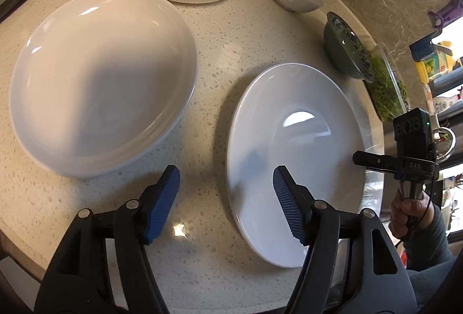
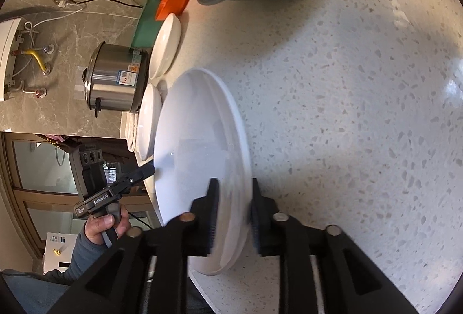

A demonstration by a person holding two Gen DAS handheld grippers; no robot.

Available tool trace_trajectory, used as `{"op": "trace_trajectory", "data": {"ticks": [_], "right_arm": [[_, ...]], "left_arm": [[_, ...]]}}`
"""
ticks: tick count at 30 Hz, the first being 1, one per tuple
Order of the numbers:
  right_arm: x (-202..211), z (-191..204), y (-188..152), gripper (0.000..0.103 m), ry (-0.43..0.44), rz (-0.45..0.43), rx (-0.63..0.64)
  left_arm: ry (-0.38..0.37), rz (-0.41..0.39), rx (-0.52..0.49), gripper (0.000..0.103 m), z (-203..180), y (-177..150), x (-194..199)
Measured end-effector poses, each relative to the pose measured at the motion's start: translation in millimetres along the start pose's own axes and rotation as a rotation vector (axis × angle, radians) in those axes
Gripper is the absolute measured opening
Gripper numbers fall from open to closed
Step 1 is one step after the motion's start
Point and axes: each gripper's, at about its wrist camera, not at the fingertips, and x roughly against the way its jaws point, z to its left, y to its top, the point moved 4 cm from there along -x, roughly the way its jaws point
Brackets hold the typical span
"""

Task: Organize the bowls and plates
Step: 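Lower the plate onto the counter and open both grippers, then move both grippers to the rim of the white deep plate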

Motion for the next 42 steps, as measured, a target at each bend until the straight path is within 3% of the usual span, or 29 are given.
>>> {"op": "trace_trajectory", "data": {"ticks": [4, 6, 8, 13, 14, 16, 18, 20, 23, 30, 32, 39, 42], "right_arm": [[9, 9, 1, 0.068, -0.014, -0.038, 0.044], [14, 11, 0, 0.075, -0.032, -0.048, 0.060], [21, 11, -1, 0.075, -0.041, -0.061, 0.063], [54, 23, 1, 0.089, 0.017, -0.148, 0.084], [59, 27, 3, 0.090, 0.035, -0.163, 0.090], [66, 41, 9, 0.103, 0.105, -0.191, 0.093], [68, 64, 18, 0.103, 0.203, -0.213, 0.090], [61, 91, 22, 0.103, 0.283, -0.212, 0.112], [34, 130, 31, 0.103, 0.298, -0.191, 0.156], [-53, 182, 55, 0.103, 0.218, -0.161, 0.112], [-77, 184, 61, 0.103, 0.130, -0.133, 0.105], [-121, 166, 71, 0.103, 0.028, -0.077, 0.015], [-128, 164, 75, 0.103, 0.015, -0.043, 0.031]], "left_arm": [[-0.041, -0.045, 0.015, 0.065, -11, -13, 23], [-0.065, -0.072, 0.014, 0.065, -20, -21, 35], [-0.076, -0.101, 0.013, 0.065, -24, -30, 49], [-0.099, -0.214, 0.100, 0.077, -6, -47, 89], [-0.101, -0.227, 0.135, 0.081, 3, -49, 95], [-0.126, -0.253, 0.182, 0.100, 19, -48, 105], [-0.170, -0.277, 0.198, 0.103, 33, -43, 114], [-0.164, -0.329, 0.168, 0.103, 49, -30, 126], [-0.157, -0.370, 0.100, 0.103, 69, -4, 134], [-0.189, -0.287, 0.033, 0.103, 150, 54, 124], [-0.169, -0.227, 0.022, 0.103, 167, 67, 112], [-0.193, -0.123, -0.031, 0.103, 185, 84, 82], [-0.171, -0.124, -0.045, 0.103, 185, 84, 76]]}}
